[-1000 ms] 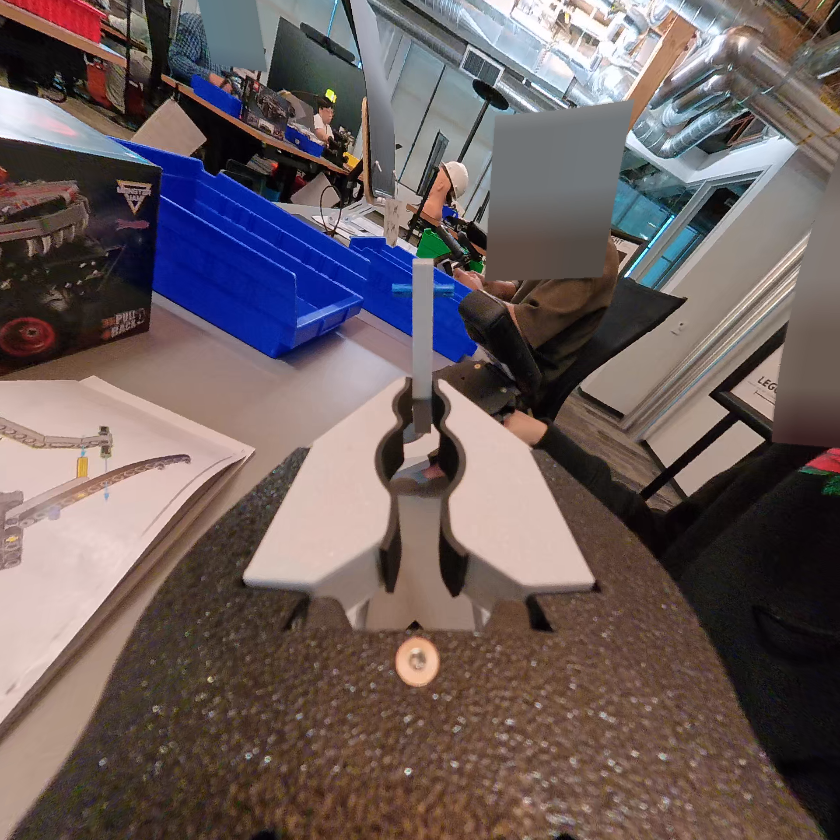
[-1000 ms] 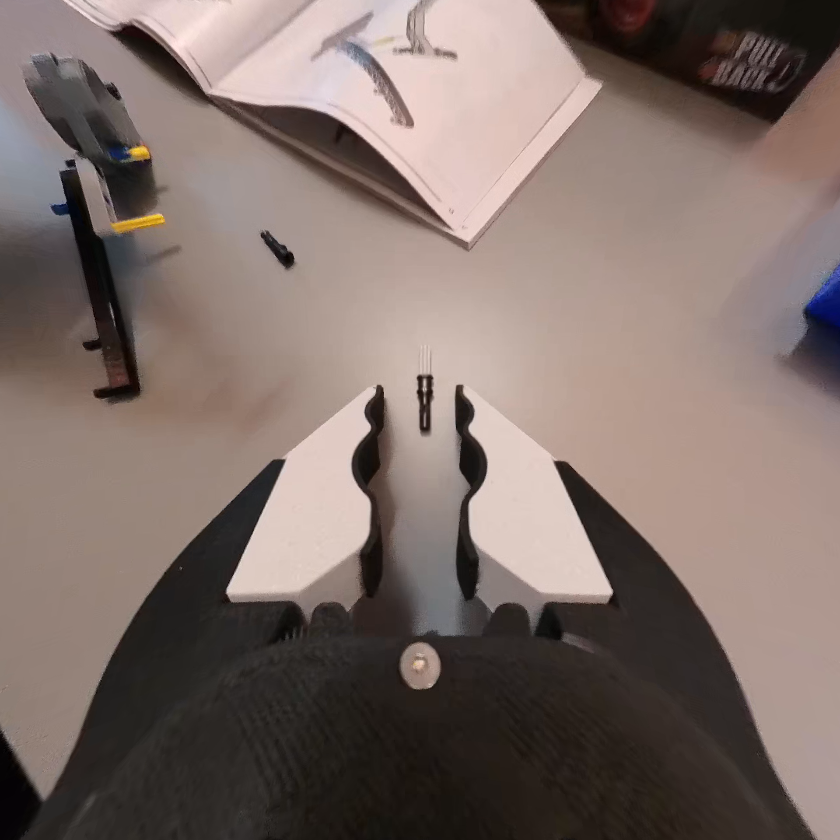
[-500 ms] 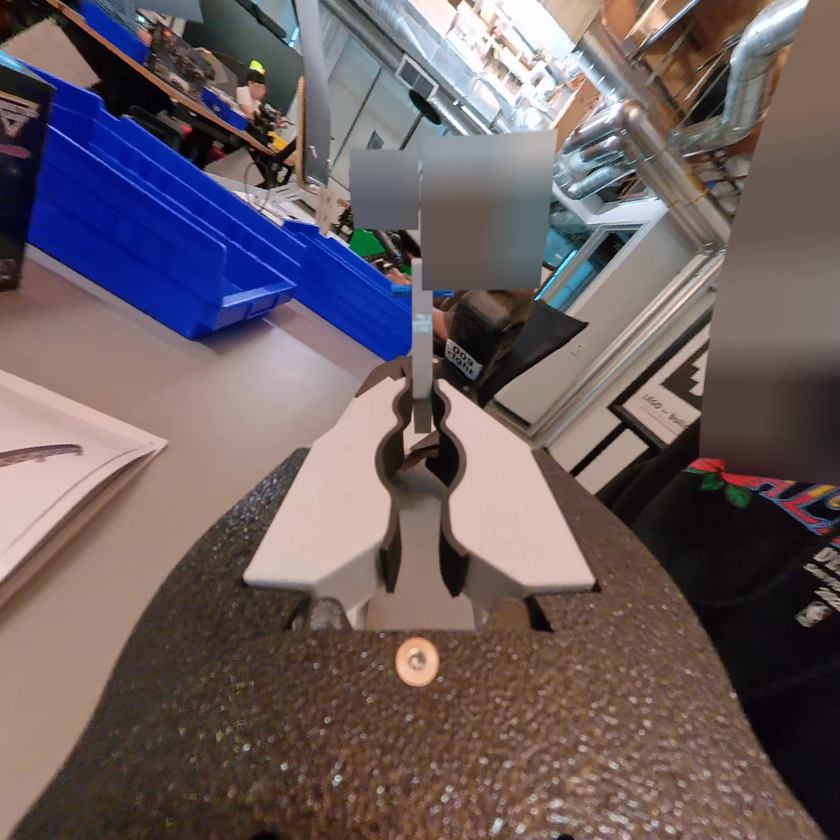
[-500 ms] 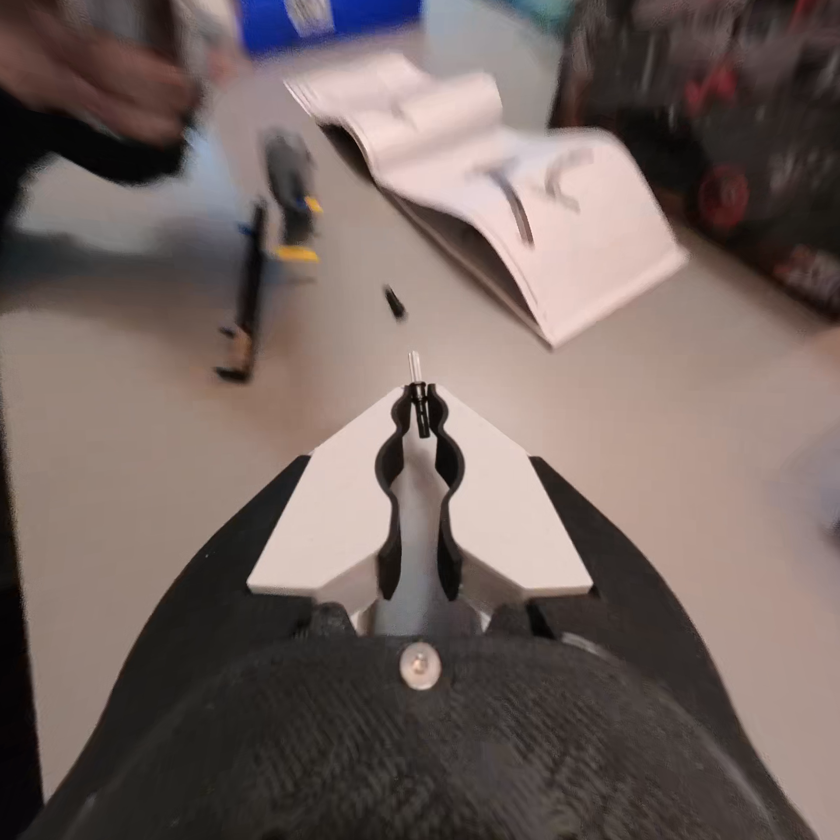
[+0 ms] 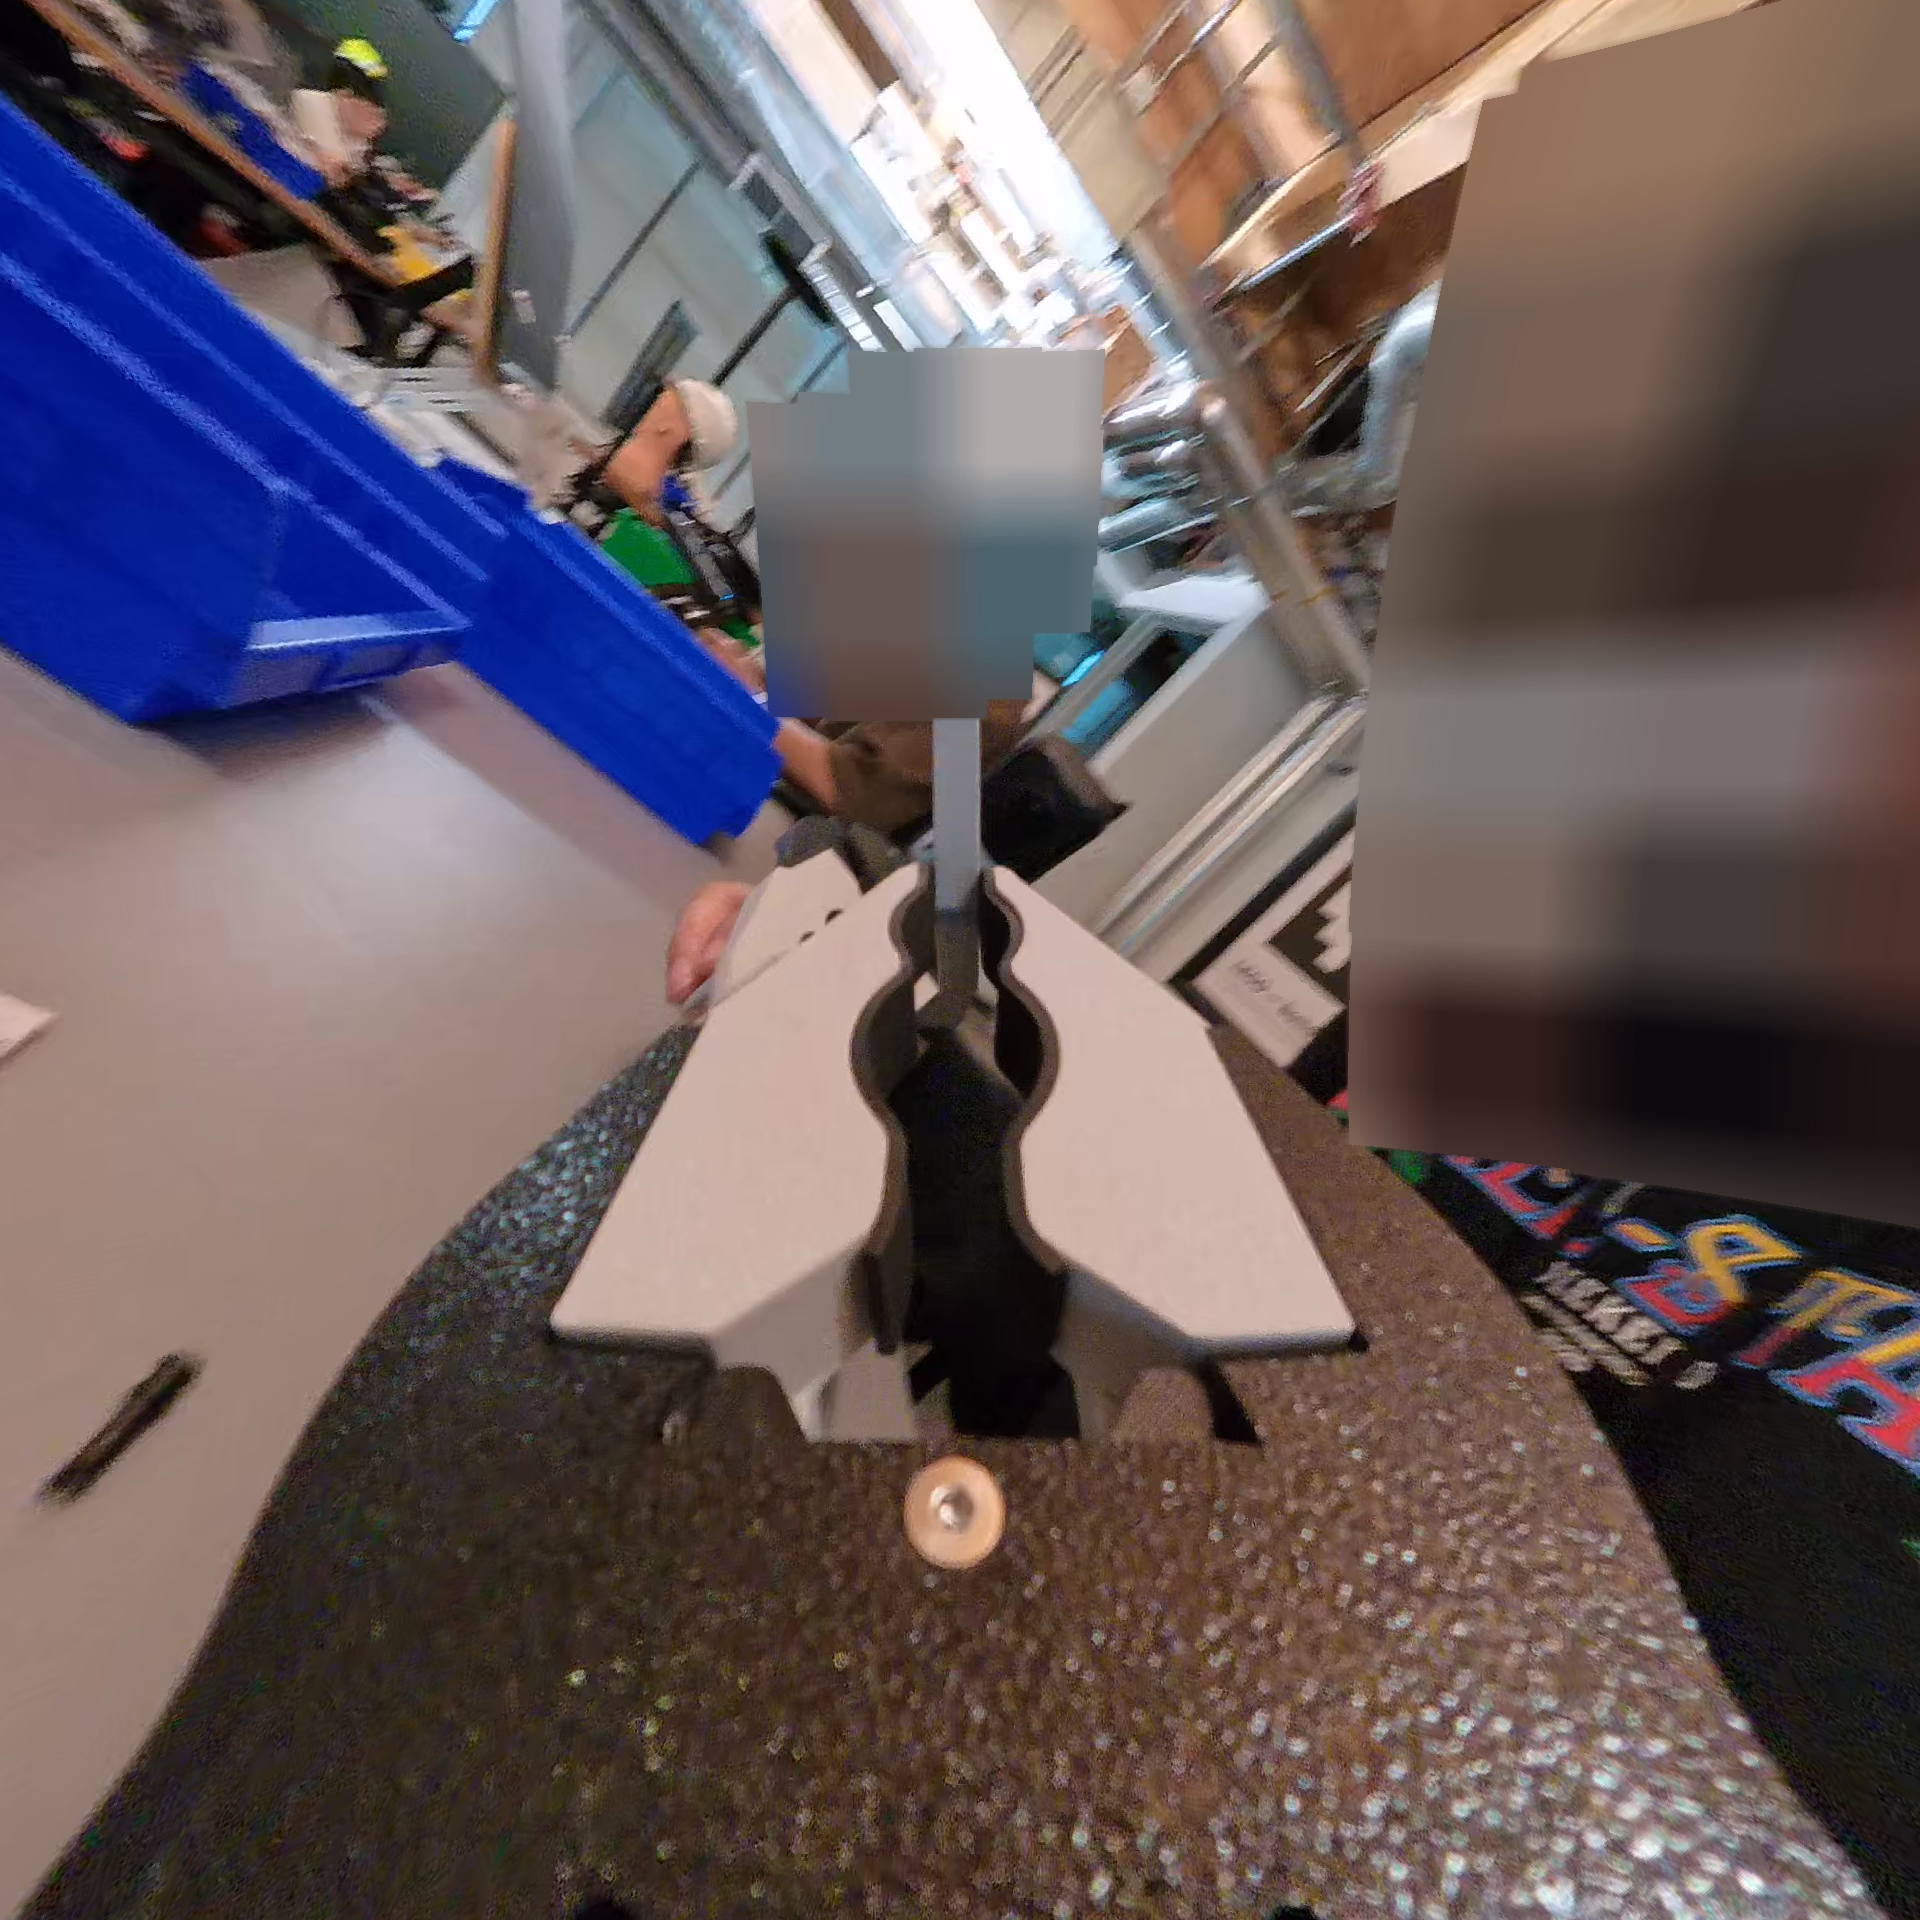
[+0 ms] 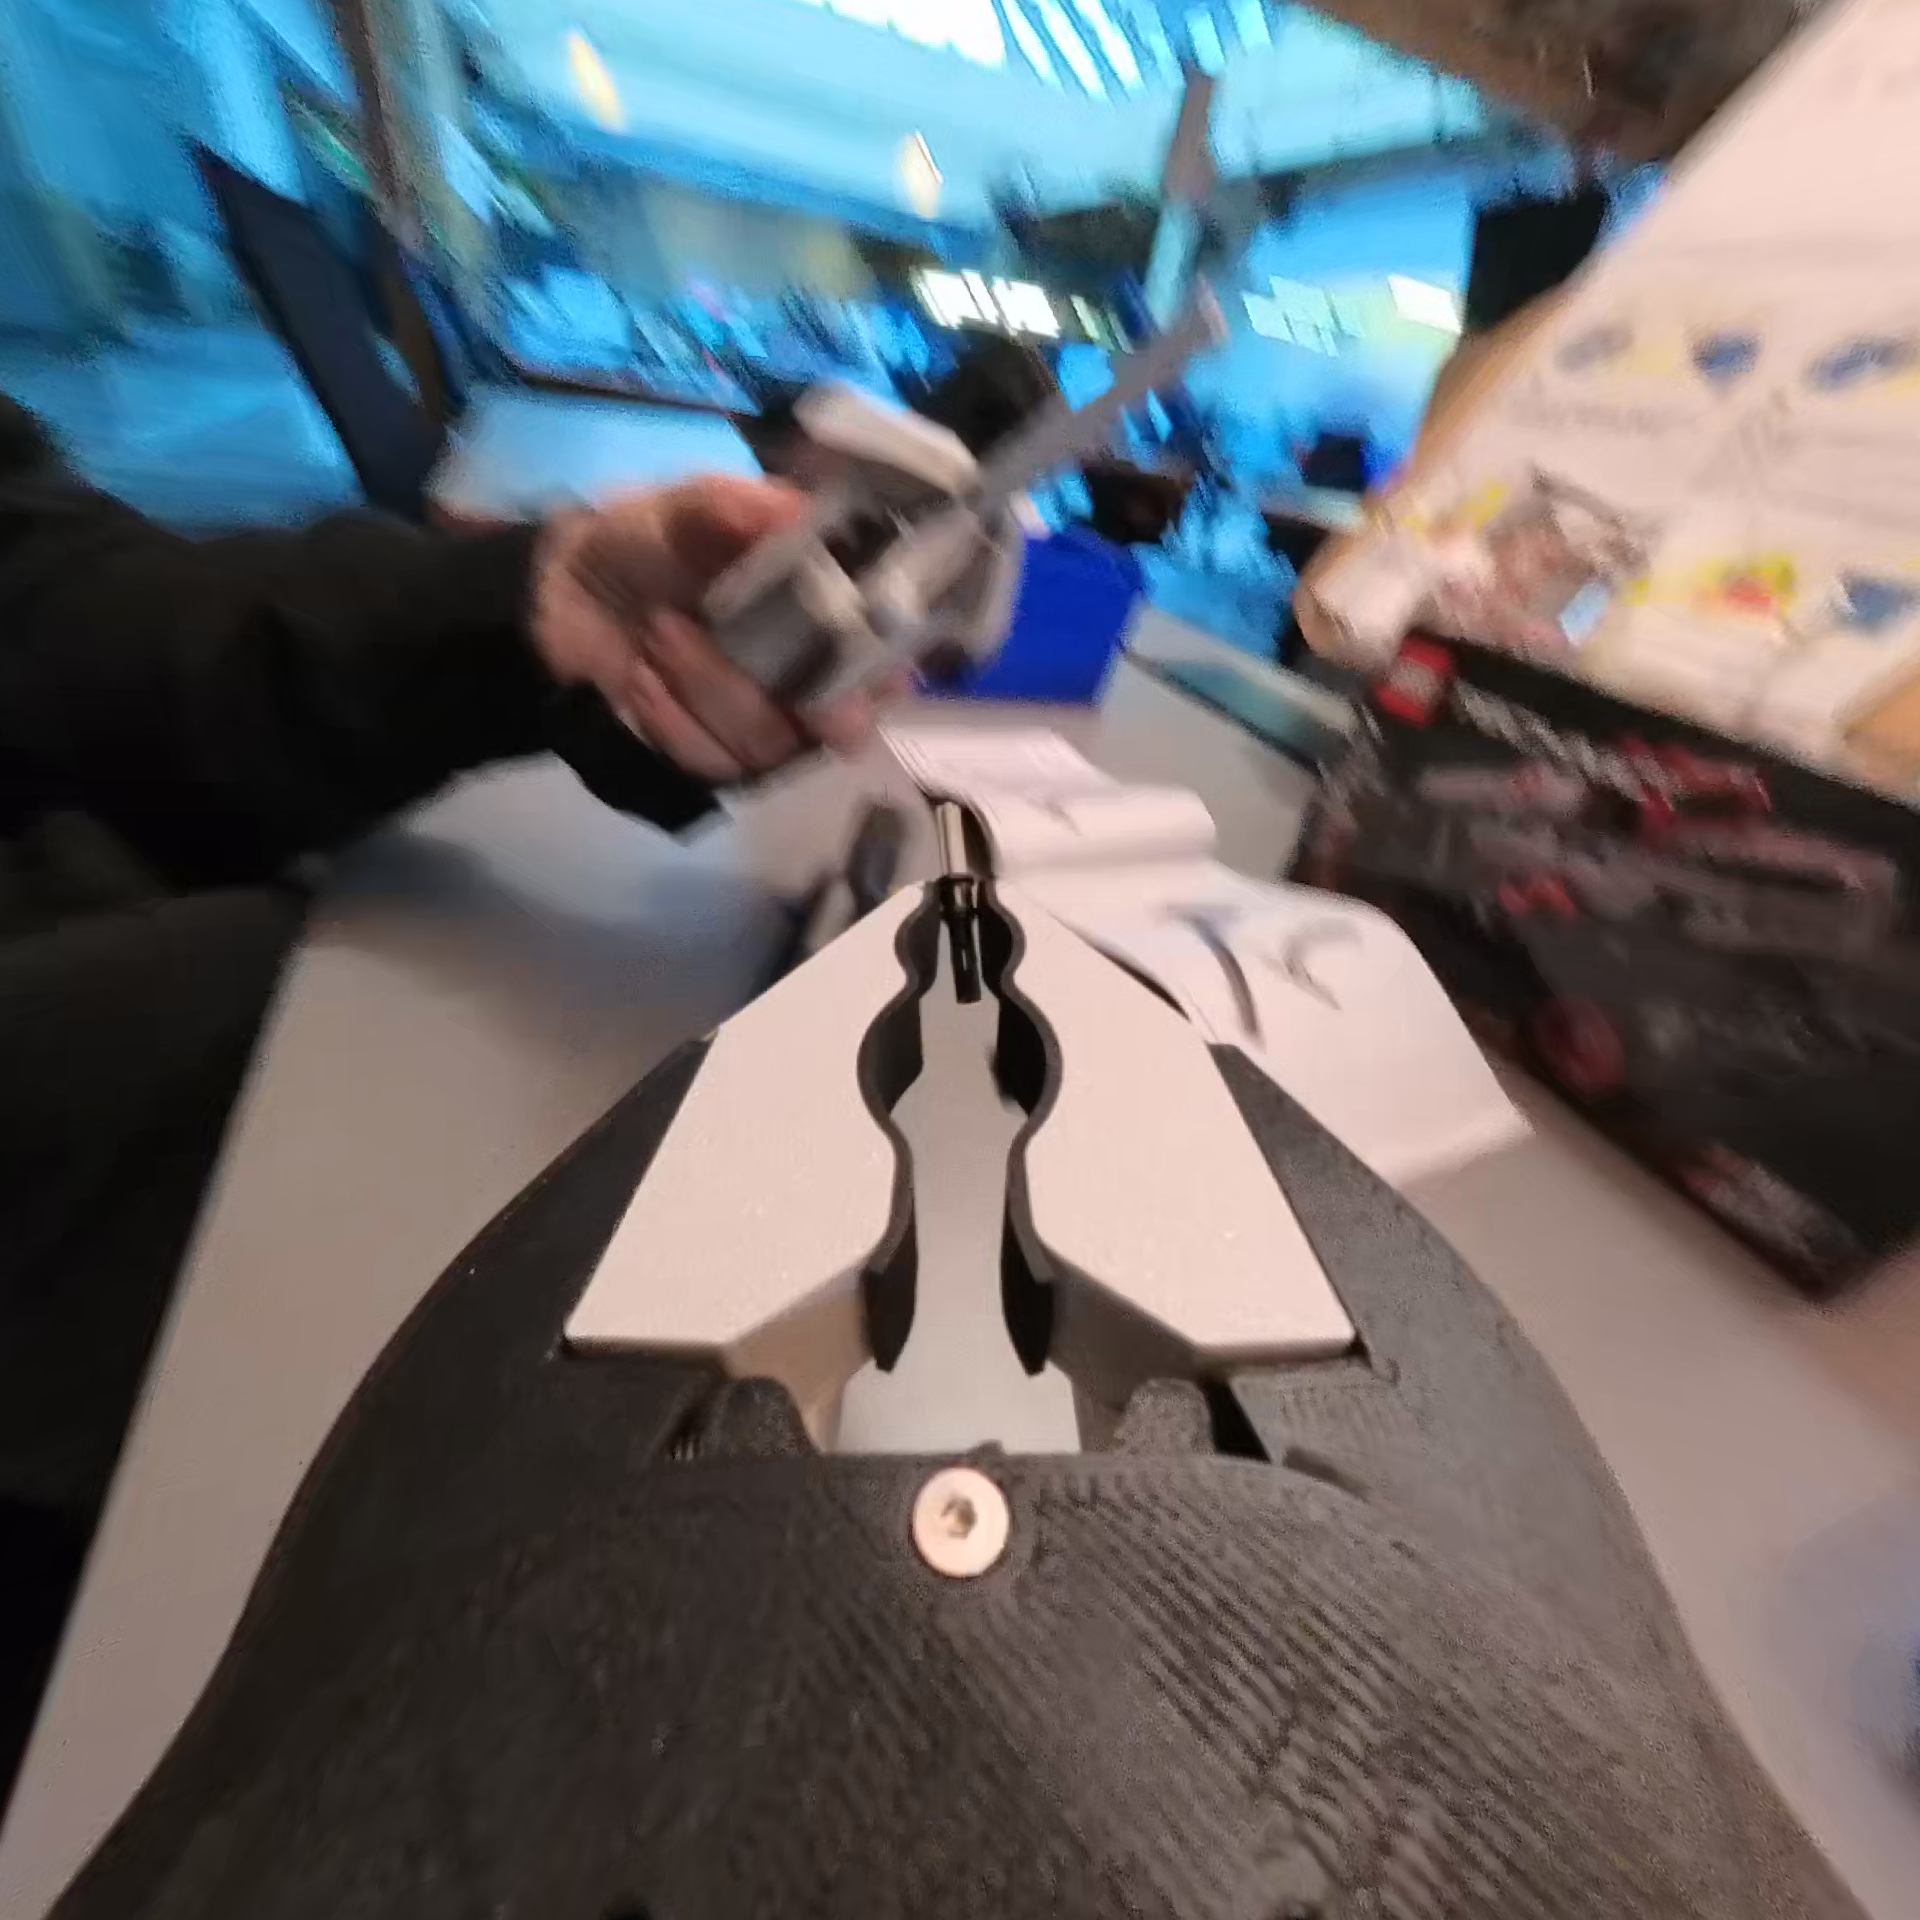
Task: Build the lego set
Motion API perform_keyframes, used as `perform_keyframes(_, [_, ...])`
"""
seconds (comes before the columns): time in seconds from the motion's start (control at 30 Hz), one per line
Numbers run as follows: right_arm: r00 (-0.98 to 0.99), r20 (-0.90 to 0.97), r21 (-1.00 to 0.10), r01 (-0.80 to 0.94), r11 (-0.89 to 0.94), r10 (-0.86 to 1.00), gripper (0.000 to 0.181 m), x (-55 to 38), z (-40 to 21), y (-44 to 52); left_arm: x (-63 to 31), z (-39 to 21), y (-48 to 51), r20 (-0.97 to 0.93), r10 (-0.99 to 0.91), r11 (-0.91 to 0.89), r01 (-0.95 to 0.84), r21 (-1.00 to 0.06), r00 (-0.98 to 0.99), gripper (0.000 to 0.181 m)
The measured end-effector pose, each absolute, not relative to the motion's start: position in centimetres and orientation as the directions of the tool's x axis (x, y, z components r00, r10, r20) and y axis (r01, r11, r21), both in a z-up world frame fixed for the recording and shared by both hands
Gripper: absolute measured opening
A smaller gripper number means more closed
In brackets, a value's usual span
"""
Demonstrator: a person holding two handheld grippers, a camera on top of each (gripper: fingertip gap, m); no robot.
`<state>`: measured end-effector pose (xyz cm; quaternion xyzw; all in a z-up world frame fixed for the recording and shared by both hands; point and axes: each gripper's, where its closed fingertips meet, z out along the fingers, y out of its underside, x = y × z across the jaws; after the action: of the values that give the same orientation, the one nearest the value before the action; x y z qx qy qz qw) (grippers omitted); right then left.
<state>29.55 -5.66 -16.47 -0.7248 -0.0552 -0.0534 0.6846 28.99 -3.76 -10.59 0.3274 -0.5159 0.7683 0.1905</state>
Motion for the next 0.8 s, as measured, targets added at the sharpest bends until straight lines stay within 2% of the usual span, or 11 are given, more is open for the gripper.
perform_keyframes(0.1, [0.994,0.091,-0.906,0.058,-0.419,-0.060,0.004,31.7,-22.5,-7.0,29.6,-13.3,-3.6,0.673,-0.251,-0.268,-0.618,-0.739,-0.695,0.005])
perform_keyframes(0.17, [0.986,0.124,-0.853,0.046,-0.521,-0.116,0.004,32.9,-24.7,-7.8,29.8,-16.2,-4.0,0.660,-0.369,-0.127,-0.667,-0.734,-0.655,0.005])
perform_keyframes(0.37, [0.966,0.066,-0.813,-0.093,-0.575,-0.249,0.005,35.0,-25.9,-10.6,30.4,-23.6,-7.2,0.592,-0.554,0.161,-0.773,-0.613,-0.585,0.006])
perform_keyframes(0.57, [0.950,0.043,-0.822,-0.142,-0.551,-0.309,0.004,35.8,-25.7,-12.8,31.8,-26.0,-8.3,0.569,-0.607,0.206,-0.801,-0.562,-0.555,0.008])
perform_keyframes(0.67, [0.950,0.027,-0.835,-0.149,-0.530,-0.310,0.005,35.9,-25.5,-12.9,32.6,-27.0,-7.0,0.468,-0.698,0.239,-0.792,-0.562,-0.542,0.012])
perform_keyframes(0.8, [0.954,0.003,-0.844,-0.158,-0.512,-0.299,0.005,35.7,-25.4,-12.9,32.9,-26.8,-6.0,0.352,-0.755,0.285,-0.760,-0.584,-0.553,0.029])
